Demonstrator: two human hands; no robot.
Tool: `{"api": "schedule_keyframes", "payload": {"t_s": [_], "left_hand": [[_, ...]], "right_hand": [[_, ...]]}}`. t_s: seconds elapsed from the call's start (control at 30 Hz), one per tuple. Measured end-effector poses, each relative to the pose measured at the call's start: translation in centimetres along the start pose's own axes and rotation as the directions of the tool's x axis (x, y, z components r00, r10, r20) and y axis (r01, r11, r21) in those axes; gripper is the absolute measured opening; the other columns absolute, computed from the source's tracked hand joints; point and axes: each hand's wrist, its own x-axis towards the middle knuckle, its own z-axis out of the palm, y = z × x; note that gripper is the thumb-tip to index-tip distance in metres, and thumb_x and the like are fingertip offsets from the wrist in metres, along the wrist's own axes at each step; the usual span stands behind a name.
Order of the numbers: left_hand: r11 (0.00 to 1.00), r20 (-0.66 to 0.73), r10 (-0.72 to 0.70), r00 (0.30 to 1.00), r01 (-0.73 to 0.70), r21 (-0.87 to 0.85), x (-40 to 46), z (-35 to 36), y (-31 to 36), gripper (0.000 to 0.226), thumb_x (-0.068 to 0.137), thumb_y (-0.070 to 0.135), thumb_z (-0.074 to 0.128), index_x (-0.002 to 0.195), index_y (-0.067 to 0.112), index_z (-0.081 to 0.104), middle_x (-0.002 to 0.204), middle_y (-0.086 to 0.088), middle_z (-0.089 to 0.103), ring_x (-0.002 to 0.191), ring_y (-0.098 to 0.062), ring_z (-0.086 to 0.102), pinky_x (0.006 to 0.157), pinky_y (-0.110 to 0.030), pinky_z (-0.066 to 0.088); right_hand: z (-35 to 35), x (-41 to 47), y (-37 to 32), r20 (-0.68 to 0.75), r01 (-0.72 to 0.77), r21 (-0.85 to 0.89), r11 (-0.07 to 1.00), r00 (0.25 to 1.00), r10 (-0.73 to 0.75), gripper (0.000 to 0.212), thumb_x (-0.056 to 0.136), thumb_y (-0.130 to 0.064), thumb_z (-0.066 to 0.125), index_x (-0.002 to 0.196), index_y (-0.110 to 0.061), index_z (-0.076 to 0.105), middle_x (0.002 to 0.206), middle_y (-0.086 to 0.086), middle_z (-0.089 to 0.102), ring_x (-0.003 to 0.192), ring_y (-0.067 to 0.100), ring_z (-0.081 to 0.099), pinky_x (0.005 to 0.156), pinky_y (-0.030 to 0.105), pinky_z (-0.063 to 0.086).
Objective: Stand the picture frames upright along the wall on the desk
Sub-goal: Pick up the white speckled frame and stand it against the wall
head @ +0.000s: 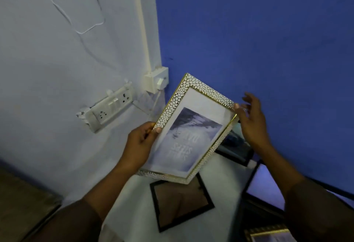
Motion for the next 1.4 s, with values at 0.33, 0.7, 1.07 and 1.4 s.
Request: {"api": "schedule_keyframes", "payload": {"t_s": [0.33,0.7,1.07,1.4], "left_hand": [[0.980,0.205,0.187,0.961,-0.196,0.025,-6.8,8.5,10.3,0.012,0.099,0.030,0.063,0.105,0.024,0.071,0.096,0.010,0.075,0.090,-0.001,0.068,0.076,-0.017,0.052],[0.991,-0.005,-0.039,0.999,0.038,-0.129,-14.9,15.4,9.3,0.006,0.095,0.020,0.068,0.093,0.023,0.063,0.105,-0.002,0.060,0.100,-0.019,0.062,0.076,-0.024,0.046],[0.685,0.519,-0.100,0.849,0.437,-0.583,-19.3,20.1,12.4,0.033,0.103,0.024,0.052,0.136,0.020,0.059,0.124,-0.005,0.074,0.115,-0.030,0.070,0.089,-0.038,0.059],[0.733,0.603,0.141,0.785,0.327,-0.596,-20.8,24.8,18.5,0.028,0.105,0.016,0.048,0.127,0.022,0.065,0.123,0.000,0.076,0.118,-0.022,0.069,0.090,-0.032,0.059]], "right_hand": [[-15.7,-9.6,-5.3,0.041,0.121,-0.232,0.965,0.993,-0.115,0.052,0.096,-0.053,0.058,0.071,-0.008,0.059,0.064,0.002,0.060,0.054,0.009,0.053,0.056,0.033,0.039],[-24.0,-18.4,-6.4,-0.551,-0.081,0.257,0.963,0.806,0.215,0.046,0.096,-0.055,0.056,0.066,-0.020,0.058,0.068,0.004,0.065,0.059,0.015,0.061,0.058,0.031,0.047],[-22.7,-28.3,-6.4,-0.542,-0.075,0.669,0.740,0.632,0.554,0.040,0.095,-0.056,0.056,0.100,-0.019,0.072,0.090,0.007,0.080,0.085,0.027,0.074,0.079,0.042,0.059],[-35.5,-35.1,-4.4,-0.520,0.084,0.747,0.660,0.692,0.500,0.050,0.101,-0.046,0.051,0.133,-0.011,0.064,0.131,0.012,0.070,0.120,0.030,0.066,0.101,0.048,0.054]]}}
